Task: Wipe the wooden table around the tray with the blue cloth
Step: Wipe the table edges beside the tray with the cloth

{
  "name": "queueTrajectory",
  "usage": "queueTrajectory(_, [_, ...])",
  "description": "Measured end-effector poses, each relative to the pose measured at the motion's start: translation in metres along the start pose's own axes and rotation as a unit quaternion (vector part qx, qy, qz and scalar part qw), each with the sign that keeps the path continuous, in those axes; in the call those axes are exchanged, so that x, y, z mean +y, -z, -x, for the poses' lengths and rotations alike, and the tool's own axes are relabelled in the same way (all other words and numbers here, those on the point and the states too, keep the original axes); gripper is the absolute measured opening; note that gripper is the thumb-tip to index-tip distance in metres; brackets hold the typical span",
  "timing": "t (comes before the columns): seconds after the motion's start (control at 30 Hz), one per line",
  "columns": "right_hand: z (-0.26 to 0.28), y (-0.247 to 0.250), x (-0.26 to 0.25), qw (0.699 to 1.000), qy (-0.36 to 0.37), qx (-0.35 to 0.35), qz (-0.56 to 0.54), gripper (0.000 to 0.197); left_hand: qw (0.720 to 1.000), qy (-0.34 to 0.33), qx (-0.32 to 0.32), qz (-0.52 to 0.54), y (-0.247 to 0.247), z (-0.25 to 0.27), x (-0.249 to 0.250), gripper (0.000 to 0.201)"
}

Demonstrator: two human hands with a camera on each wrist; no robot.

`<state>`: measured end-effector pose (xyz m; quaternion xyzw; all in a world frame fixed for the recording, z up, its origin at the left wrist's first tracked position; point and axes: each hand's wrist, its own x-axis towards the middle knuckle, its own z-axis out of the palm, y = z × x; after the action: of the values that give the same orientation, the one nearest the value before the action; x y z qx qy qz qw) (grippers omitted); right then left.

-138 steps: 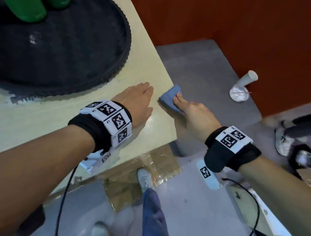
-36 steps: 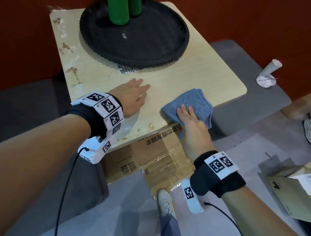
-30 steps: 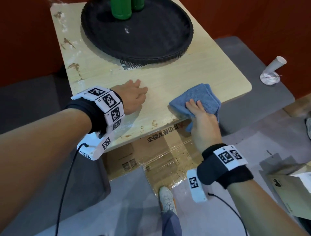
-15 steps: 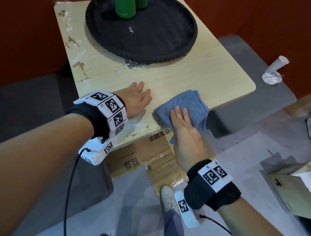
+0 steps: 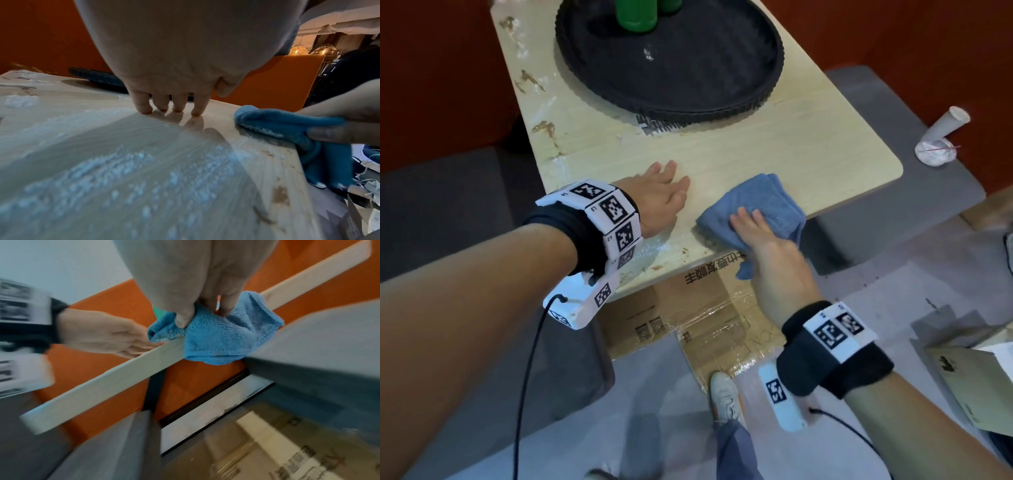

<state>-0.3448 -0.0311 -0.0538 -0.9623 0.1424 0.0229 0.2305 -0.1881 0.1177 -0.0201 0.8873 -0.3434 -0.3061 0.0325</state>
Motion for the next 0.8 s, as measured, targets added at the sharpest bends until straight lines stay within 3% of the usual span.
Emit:
queueTrajectory(0.1, [-0.004, -0.006, -0.006, 0.998, -0.044, 0.039, 0.036, 0.082, 1.0, -0.003, 0.003, 0.002, -0.002, 0.0, 0.0, 0.051])
queueTrajectory(0.2, [0.007, -0.027, -0.031, 0.997, -0.01, 0.014, 0.071, 0.078, 1.0, -0.004, 0.009, 0.005, -0.004, 0.0, -0.001, 0.051])
queueTrajectory(0.27, [0.009, -0.019, -0.029, 0.998, 0.013, -0.012, 0.056, 0.078, 1.0, -0.003, 0.008, 0.01, -0.003, -0.001, -0.001, 0.051])
queueTrajectory(0.4, [-0.004, -0.012, -0.021, 0.997, -0.043, 0.038, 0.046, 0.076, 1.0, -0.008, 0.011, 0.007, -0.002, -0.001, -0.002, 0.051])
queueTrajectory(0.57, [0.002, -0.01, -0.021, 0.999, -0.03, 0.009, 0.033, 0.083, 1.0, -0.015, 0.007, 0.006, -0.004, -0.002, -0.005, 0.051])
queueTrajectory(0.7, [-0.007, -0.006, -0.018, 0.994, -0.074, 0.068, 0.03, 0.077, 1.0, -0.014, 0.011, 0.005, -0.003, -0.001, -0.005, 0.051])
queueTrajectory(0.8, [0.002, -0.025, -0.037, 0.998, -0.038, 0.027, 0.05, 0.078, 1.0, -0.014, 0.014, 0.005, -0.003, 0.0, -0.004, 0.051])
